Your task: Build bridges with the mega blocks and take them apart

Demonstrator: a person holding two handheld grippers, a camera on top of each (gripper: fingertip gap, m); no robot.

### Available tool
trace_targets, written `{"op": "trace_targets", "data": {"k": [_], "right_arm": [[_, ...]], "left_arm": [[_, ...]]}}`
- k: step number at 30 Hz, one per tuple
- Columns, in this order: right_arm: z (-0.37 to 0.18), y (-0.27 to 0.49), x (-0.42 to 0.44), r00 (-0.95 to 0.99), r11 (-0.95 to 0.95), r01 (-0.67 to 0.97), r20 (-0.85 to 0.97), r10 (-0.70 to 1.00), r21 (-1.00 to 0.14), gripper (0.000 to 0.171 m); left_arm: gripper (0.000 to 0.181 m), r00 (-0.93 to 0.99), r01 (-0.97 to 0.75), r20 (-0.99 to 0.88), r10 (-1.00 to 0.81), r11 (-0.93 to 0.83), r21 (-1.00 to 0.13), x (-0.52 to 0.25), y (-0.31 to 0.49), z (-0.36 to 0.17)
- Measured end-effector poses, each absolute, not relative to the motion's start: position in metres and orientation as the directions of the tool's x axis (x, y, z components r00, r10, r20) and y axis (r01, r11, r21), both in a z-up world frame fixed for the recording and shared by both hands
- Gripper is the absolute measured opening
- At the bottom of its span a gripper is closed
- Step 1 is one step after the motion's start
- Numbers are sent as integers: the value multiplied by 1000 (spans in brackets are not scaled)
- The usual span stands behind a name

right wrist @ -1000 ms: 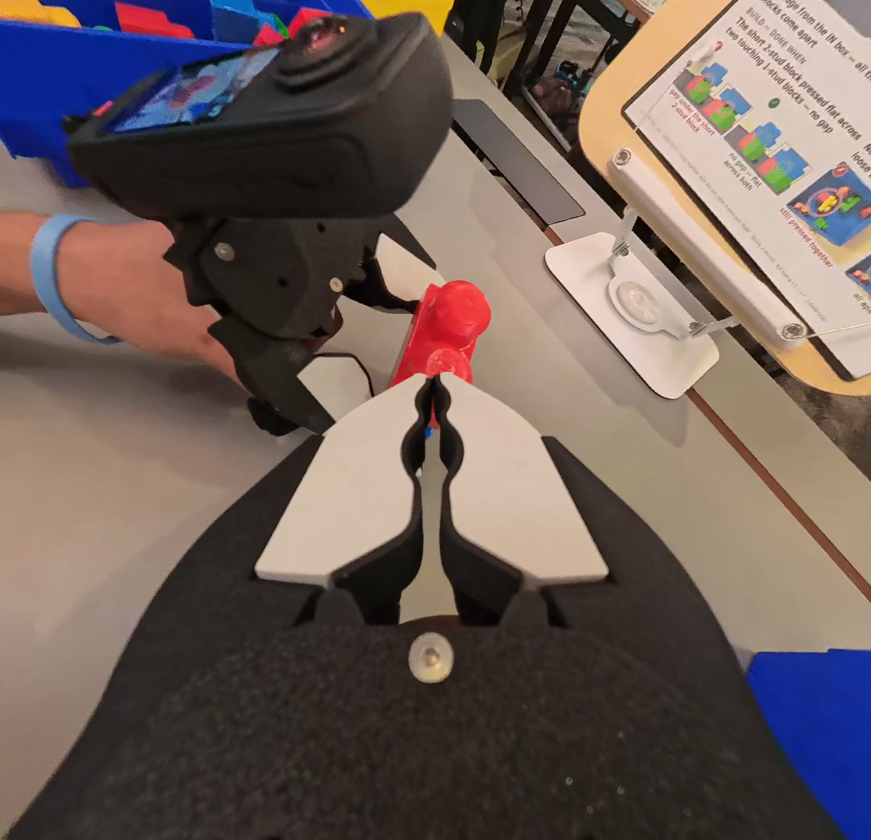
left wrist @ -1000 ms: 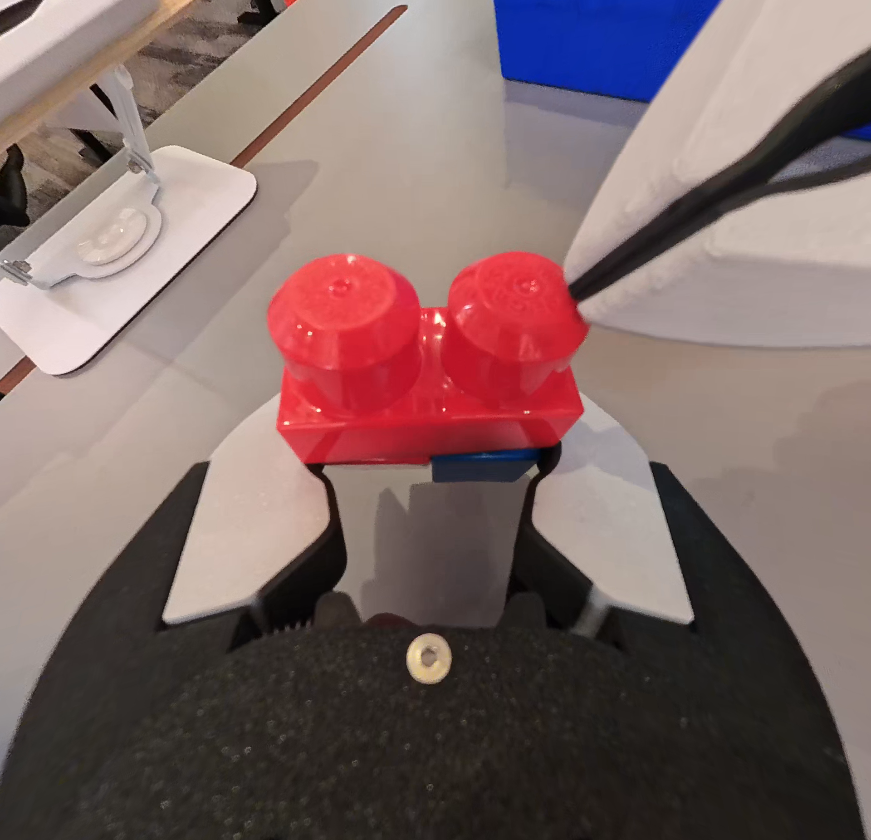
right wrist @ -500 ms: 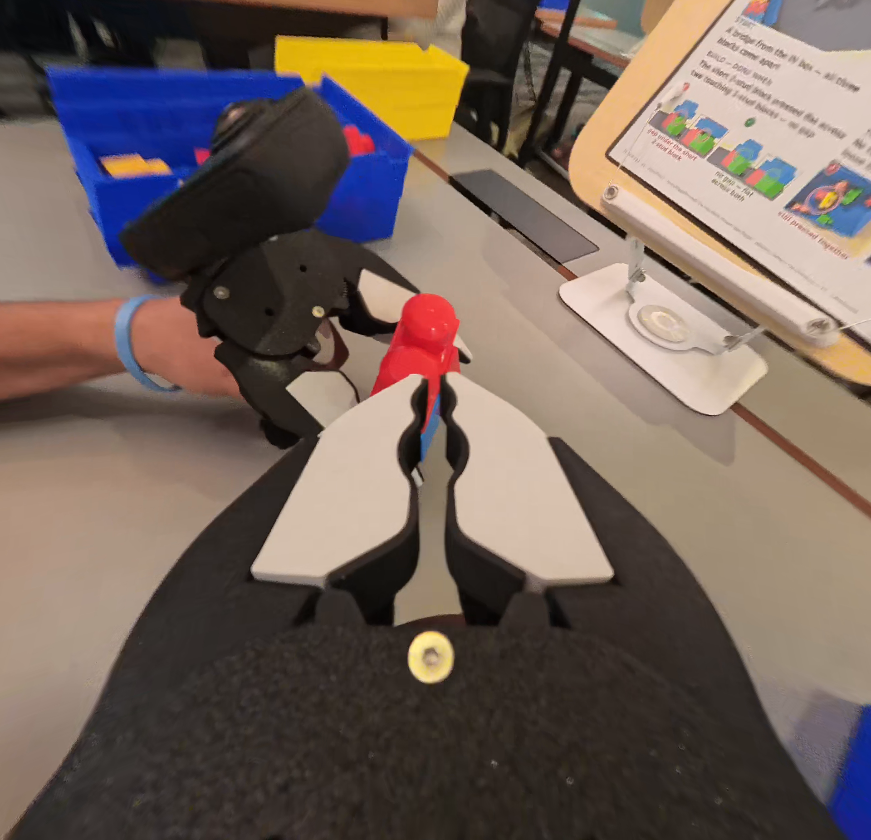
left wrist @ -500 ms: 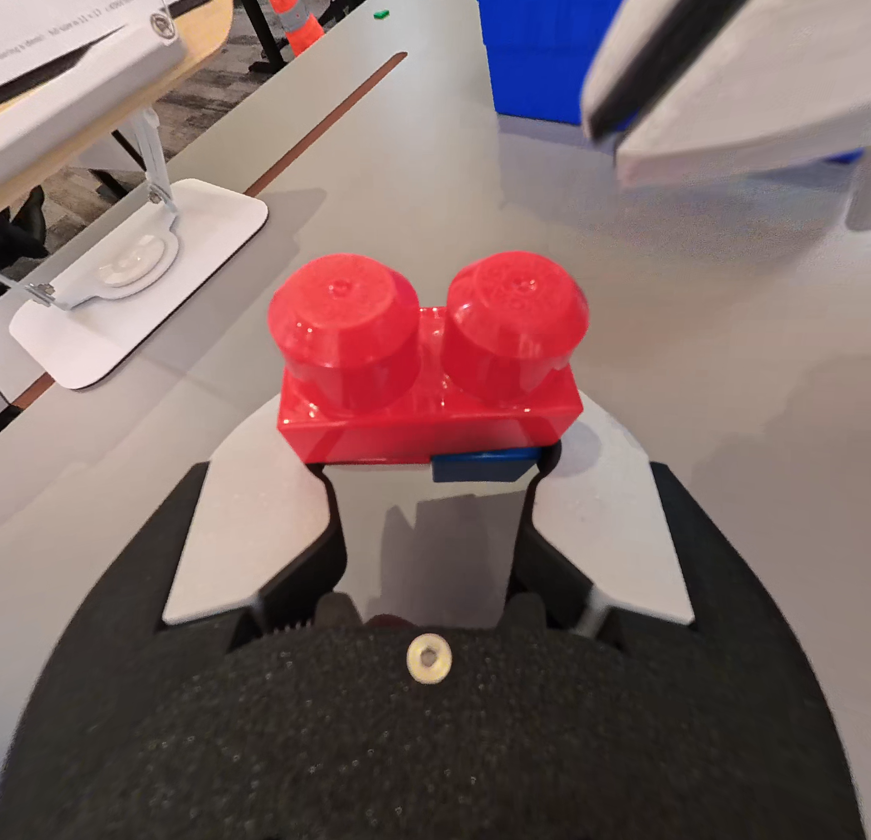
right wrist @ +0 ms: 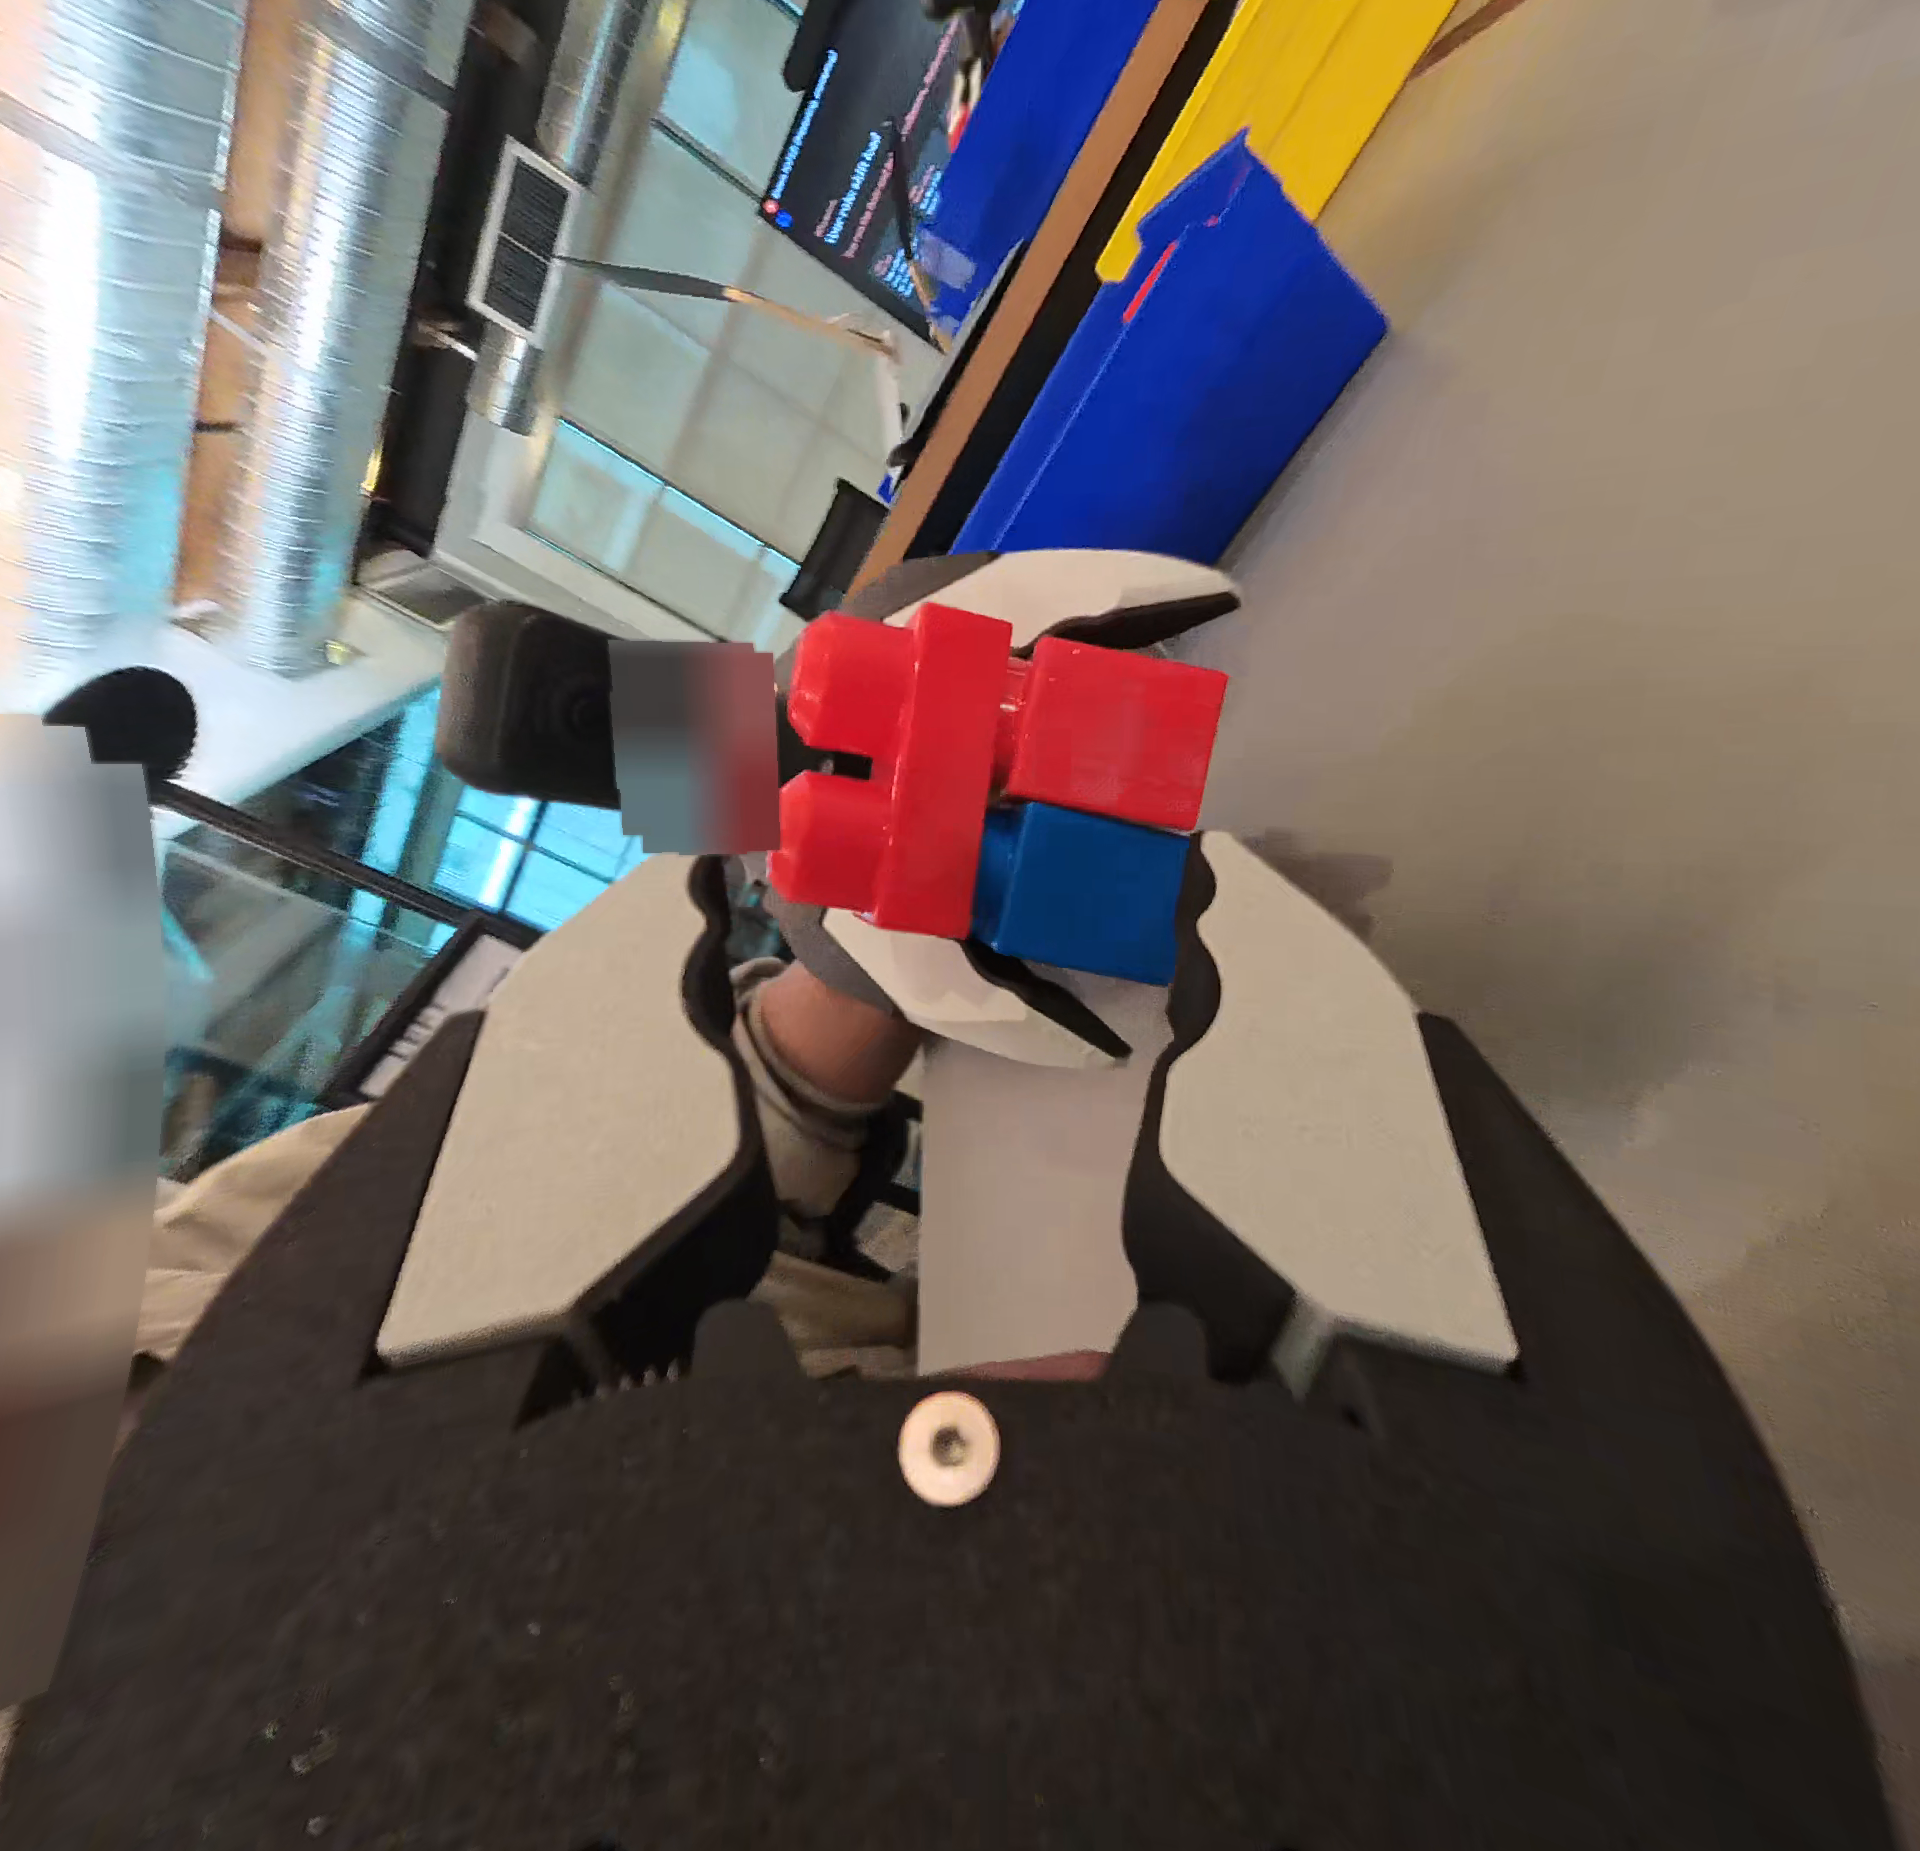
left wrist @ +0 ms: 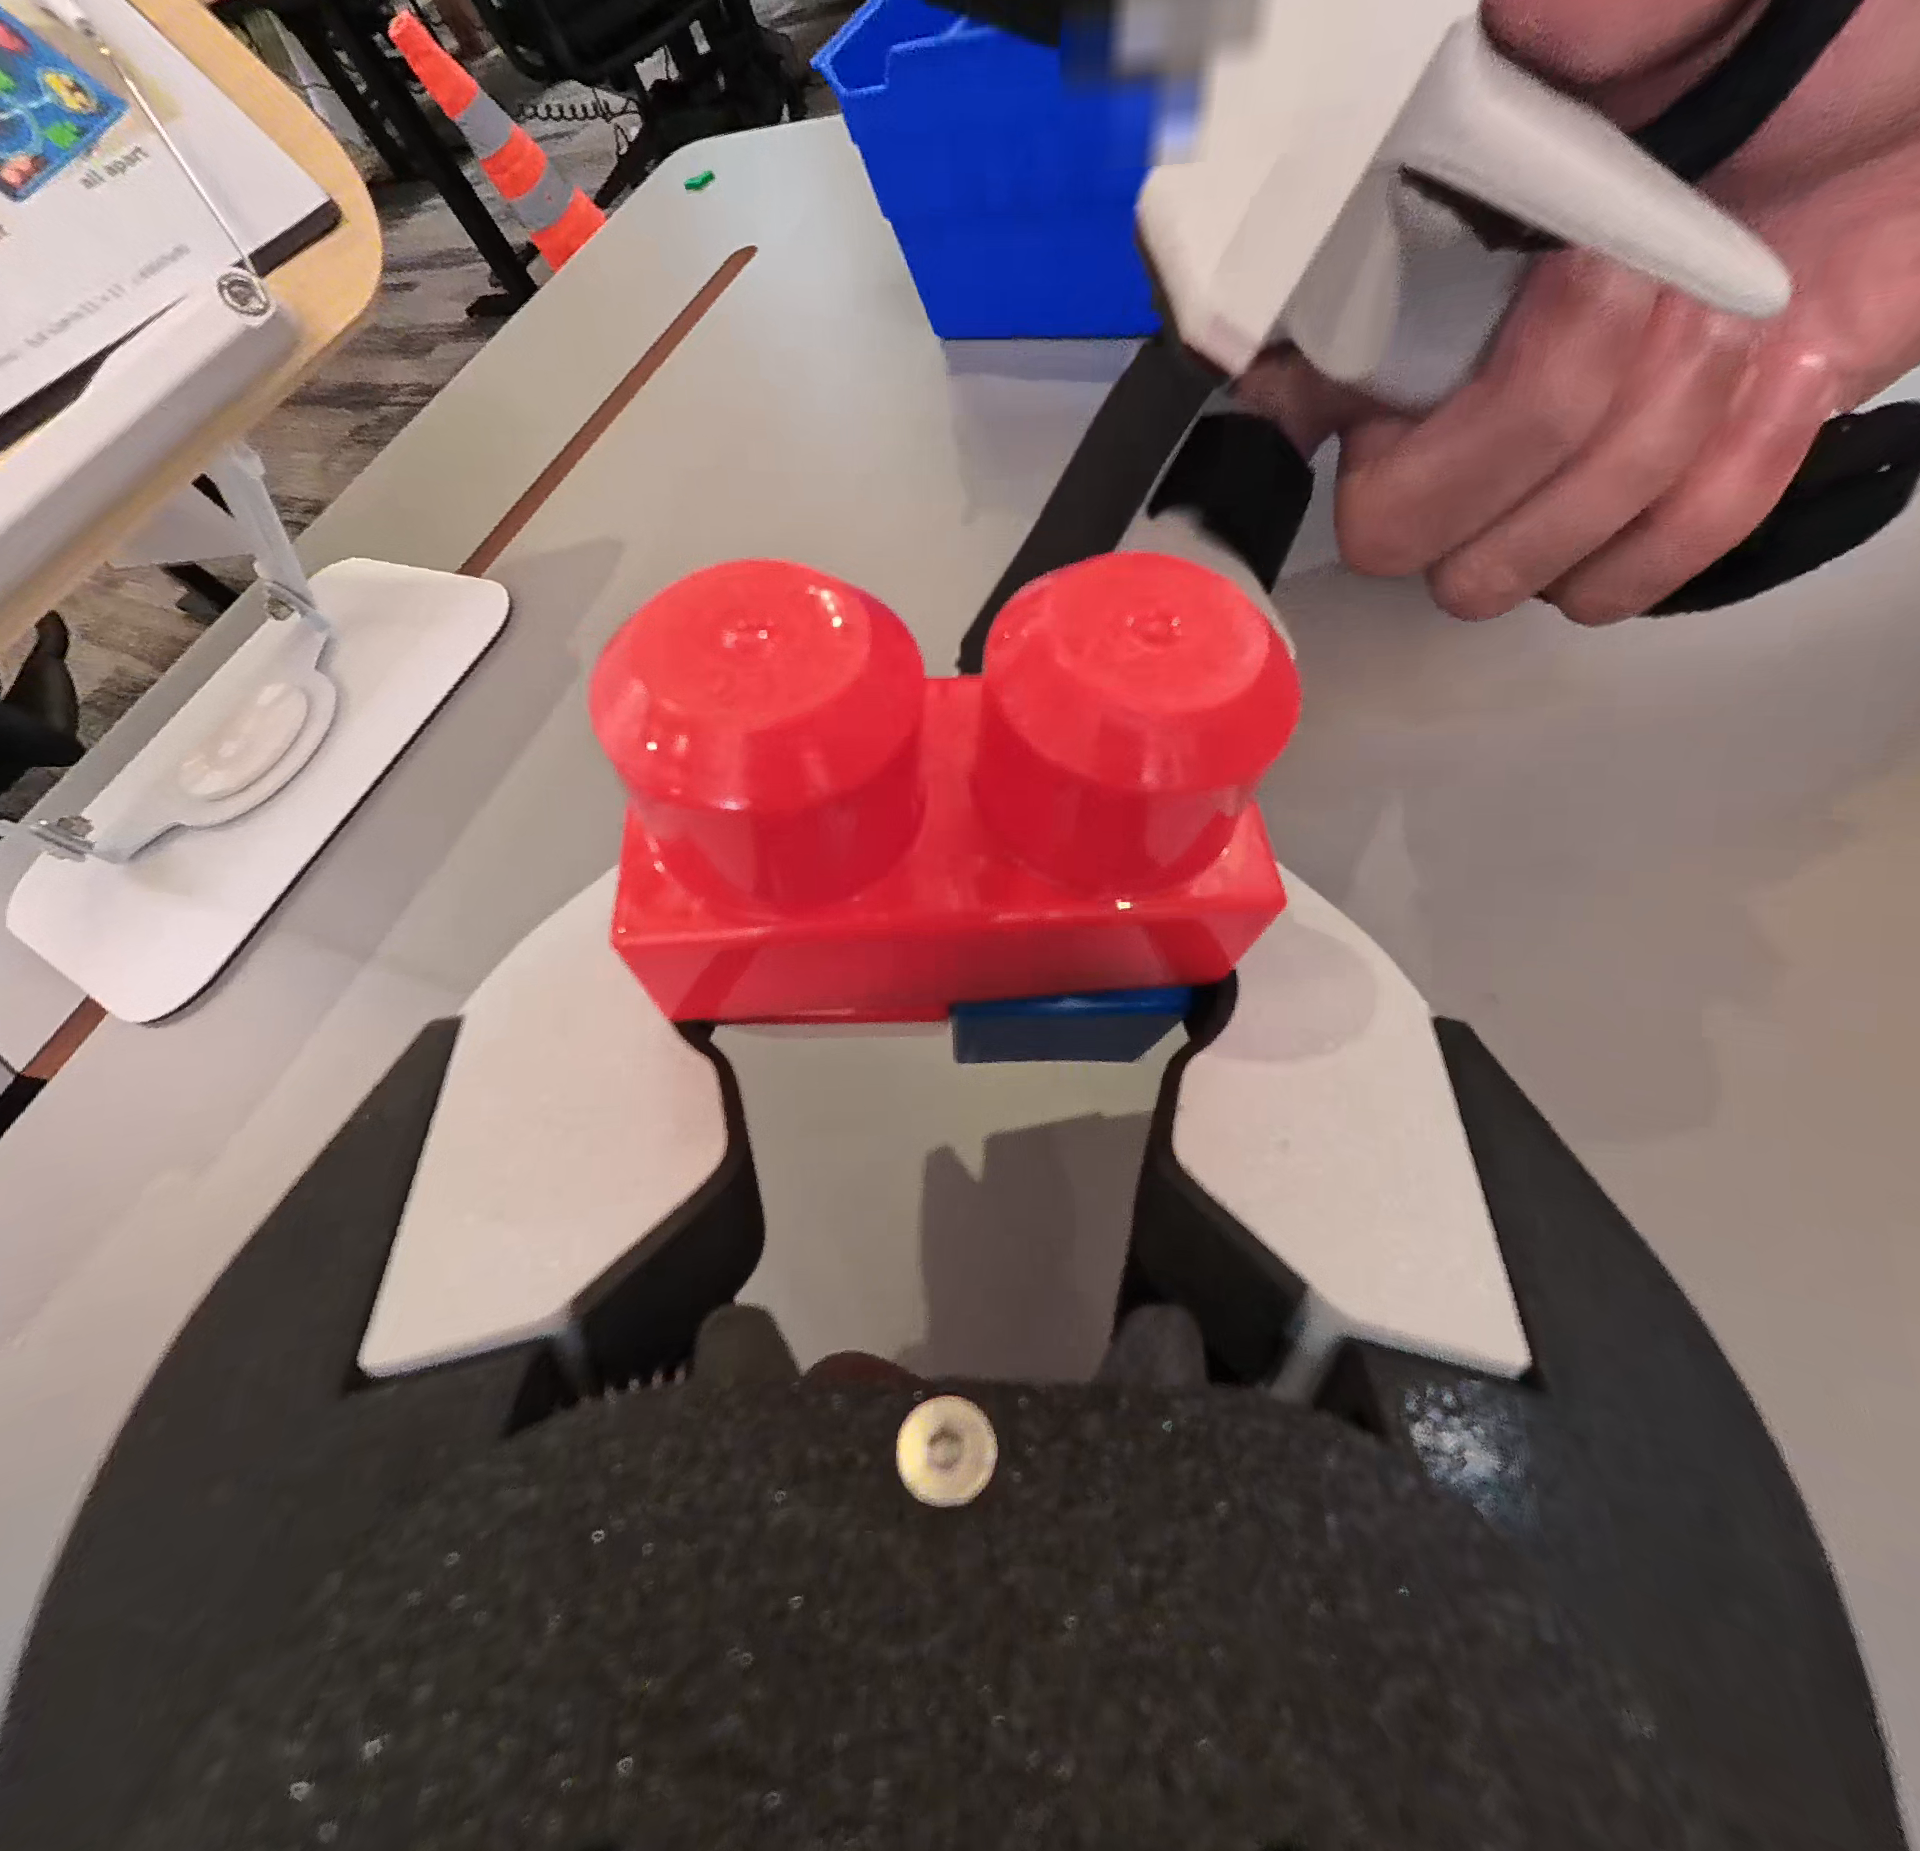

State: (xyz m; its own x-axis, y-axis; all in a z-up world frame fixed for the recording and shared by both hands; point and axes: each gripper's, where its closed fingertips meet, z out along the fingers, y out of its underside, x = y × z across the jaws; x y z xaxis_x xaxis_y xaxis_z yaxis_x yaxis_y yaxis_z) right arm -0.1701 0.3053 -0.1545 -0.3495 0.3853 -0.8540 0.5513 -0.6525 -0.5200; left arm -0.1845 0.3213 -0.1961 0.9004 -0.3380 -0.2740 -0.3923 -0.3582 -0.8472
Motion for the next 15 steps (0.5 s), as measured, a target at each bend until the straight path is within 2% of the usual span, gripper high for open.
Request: {"op": "trace_targets", "data": {"k": [10, 15], "right_arm": [[-166, 290, -178, -328, -607, 621, -868, 374, -496, 93], [-165, 297, -178, -315, -661, 609, -899, 305, -438, 88]], "left_arm": [[89, 861, -454, -288, -419, -378, -807, -170, 322, -204], [89, 852, -471, -297, -432, -380, -797, -168, 323, -205]]}}
